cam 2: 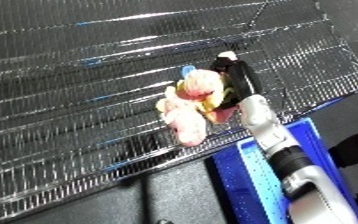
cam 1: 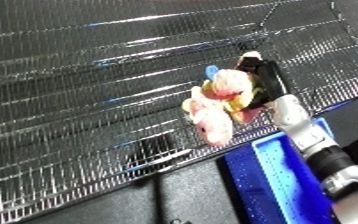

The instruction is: Pick up the object and place it into the box

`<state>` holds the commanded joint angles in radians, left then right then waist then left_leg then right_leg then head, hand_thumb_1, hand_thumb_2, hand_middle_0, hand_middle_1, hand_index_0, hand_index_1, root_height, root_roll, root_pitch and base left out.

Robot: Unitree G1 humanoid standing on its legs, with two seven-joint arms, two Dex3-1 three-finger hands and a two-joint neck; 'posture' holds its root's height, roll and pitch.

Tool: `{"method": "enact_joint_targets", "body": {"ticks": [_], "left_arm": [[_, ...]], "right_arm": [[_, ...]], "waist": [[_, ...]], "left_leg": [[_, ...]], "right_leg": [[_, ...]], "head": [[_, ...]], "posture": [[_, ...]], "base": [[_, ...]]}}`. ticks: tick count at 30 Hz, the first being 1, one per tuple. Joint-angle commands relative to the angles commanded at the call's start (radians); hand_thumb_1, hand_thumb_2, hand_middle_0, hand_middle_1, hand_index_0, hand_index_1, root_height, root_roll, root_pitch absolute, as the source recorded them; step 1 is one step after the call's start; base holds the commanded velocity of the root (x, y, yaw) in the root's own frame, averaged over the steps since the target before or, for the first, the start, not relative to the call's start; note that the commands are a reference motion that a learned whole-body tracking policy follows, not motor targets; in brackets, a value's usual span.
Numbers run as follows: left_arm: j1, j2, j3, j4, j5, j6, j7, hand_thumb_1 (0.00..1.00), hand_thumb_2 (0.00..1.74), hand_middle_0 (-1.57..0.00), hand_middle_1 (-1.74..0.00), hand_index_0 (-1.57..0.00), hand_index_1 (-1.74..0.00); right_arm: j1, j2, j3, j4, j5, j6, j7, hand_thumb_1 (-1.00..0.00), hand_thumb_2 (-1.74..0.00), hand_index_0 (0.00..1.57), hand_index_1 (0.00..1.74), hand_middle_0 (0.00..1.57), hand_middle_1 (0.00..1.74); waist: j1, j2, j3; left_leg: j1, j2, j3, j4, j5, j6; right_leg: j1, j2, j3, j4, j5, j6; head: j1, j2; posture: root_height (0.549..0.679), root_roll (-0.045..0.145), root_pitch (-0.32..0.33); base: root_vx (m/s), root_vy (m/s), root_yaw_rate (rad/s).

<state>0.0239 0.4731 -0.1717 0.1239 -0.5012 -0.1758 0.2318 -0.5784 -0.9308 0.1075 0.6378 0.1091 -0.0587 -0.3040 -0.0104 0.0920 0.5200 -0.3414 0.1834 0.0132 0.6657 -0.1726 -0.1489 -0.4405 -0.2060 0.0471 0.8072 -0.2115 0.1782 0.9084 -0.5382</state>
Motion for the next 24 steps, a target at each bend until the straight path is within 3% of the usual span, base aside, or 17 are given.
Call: {"method": "enact_joint_targets", "body": {"ticks": [8, 13, 18, 24], "left_arm": [[-0.004, -0.013, -0.001, 0.009, 0.014, 0.013, -0.006, 1.0, 1.74, -1.57, -1.74, -1.57, -1.74], [0.002, -0.022, -0.001, 0.003, 0.019, 0.017, -0.008, 1.0, 1.74, -1.57, -1.74, -1.57, -1.74], [0.007, -0.033, -0.001, -0.003, 0.025, 0.015, -0.003, 1.0, 1.74, -1.57, -1.74, -1.57, -1.74], [0.016, -0.053, -0.005, 0.004, 0.021, 0.011, 0.005, 1.0, 1.74, -1.57, -1.74, -1.57, -1.74]], "right_arm": [[0.179, -0.041, -0.218, -0.169, 0.027, -0.028, -0.057, -1.0, -1.74, 1.57, 1.74, 1.57, 1.74], [0.264, -0.047, -0.329, -0.212, 0.024, -0.042, -0.1, -1.0, -1.74, 1.57, 1.74, 1.57, 1.74], [0.335, -0.02, -0.433, -0.234, 0.038, -0.059, -0.154, -1.0, -1.74, 1.57, 1.74, 1.57, 1.74], [0.409, 0.049, -0.559, -0.234, 0.094, -0.099, -0.23, -1.0, -1.74, 1.57, 1.74, 1.57, 1.74]], "waist": [[-0.039, -0.009, 0.0], [-0.065, -0.003, 0.0], [-0.093, 0.008, 0.0], [-0.132, 0.024, 0.0]], "left_leg": [[0.031, 0.011, 0.014, 0.001, 0.001, 0.0019], [0.047, 0.012, 0.026, 0.004, -0.001, 0.0043], [0.063, 0.01, 0.037, 0.008, -0.003, 0.0057], [0.084, 0.008, 0.054, -0.001, -0.004, 0.006]], "right_leg": [[0.026, -0.0031, 0.005, -0.014, 0.015, 0.001], [0.042, -0.005, 0.011, -0.026, 0.025, -0.0005], [0.057, -0.0059, 0.019, -0.037, 0.032, -0.0023], [0.079, -0.0068, 0.027, -0.069, 0.047, -0.0038]], "head": [[0.096, 0.017], [0.167, 0.038], [0.232, 0.048], [0.285, 0.038]], "posture": [[0.619, 0.049, -0.149], [0.62, 0.053, -0.164], [0.621, 0.058, -0.177], [0.625, 0.063, -0.184]], "base": [[0.001, -0.003, -0.063], [-0.003, 0.003, -0.082], [-0.003, 0.014, -0.068], [0.0, 0.029, -0.097]]}}
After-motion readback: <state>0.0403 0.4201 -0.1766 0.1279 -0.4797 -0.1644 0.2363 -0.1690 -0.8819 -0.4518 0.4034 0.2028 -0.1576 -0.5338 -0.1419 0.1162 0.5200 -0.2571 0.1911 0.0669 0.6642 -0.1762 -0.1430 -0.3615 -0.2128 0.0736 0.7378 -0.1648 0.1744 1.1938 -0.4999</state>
